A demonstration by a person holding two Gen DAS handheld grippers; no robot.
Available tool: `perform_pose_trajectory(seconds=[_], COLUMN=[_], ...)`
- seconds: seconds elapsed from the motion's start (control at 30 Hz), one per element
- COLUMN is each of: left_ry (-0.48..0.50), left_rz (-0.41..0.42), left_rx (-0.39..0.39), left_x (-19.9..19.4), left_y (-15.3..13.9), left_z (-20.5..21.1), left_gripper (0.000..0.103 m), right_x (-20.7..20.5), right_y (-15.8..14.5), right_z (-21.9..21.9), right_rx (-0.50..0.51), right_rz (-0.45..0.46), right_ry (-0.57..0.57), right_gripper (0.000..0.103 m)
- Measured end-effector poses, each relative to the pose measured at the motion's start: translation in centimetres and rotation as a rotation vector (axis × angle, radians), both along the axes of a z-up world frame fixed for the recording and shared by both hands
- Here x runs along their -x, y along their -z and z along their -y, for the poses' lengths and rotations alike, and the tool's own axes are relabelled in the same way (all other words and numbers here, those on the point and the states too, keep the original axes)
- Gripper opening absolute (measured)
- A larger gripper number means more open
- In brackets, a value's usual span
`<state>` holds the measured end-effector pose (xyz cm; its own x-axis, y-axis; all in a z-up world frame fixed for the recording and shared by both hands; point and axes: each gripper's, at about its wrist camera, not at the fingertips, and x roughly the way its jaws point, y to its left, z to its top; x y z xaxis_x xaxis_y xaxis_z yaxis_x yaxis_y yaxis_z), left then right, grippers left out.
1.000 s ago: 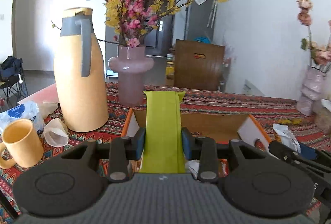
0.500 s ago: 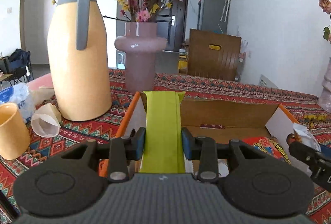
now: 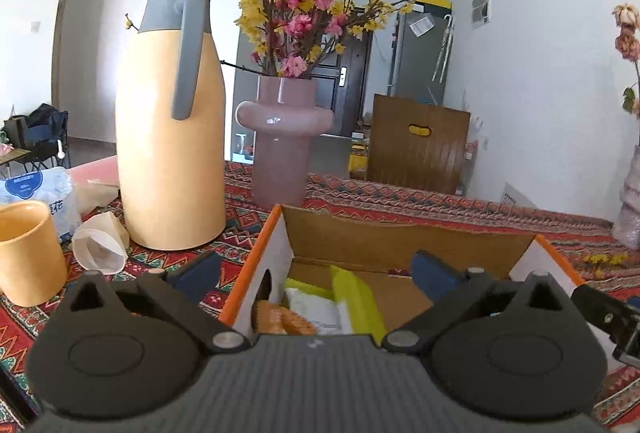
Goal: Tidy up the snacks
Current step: 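Carry the green bar and white packet into the box and open both tools, then move both open tools back from the box to the snack pile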
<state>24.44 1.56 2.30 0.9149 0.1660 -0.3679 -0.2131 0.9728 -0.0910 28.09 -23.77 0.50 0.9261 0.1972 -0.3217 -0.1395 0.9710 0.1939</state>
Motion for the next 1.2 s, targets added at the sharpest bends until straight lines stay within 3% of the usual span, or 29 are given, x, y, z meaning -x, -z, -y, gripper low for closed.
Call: perform_pose_trajectory(seconds=[0.17,0.33,0.67,0.93,1.2], left_ry=[-0.018,-0.021,0.077,0.093,0.062], left_rz=[-0.007,0.030,0.089,0.002,-0.084], left_rx=[-0.003,0.019,-0.004,-0.038,-0.056], left_x=[-0.2,1.9,9.1,13.0,13.6], left_y=[0.0,-2.1,-4.8,-1.3,3.7], left_z=[-0.1,-0.5,-1.5,-3.3,-5.0], left_gripper=[0.103,0.103,0.103,0.103,0.103], right_x=[-0.3,0.4,8.0,10.9,11.6], right_y=[0.4,-0.1,-3.5,-1.1,2.5], right_z=[0.0,0.1,0.9,2.3,3.6], right_rx=[0.012,0.006,0.069,0.108,0.096], right_rz=[-0.006,0.036,0.155,0.048,-0.063], right_ry=[0.007,0.004,-0.049,-0.046,-0.017], right_gripper=[0.103,0.103,0.103,0.103,0.103])
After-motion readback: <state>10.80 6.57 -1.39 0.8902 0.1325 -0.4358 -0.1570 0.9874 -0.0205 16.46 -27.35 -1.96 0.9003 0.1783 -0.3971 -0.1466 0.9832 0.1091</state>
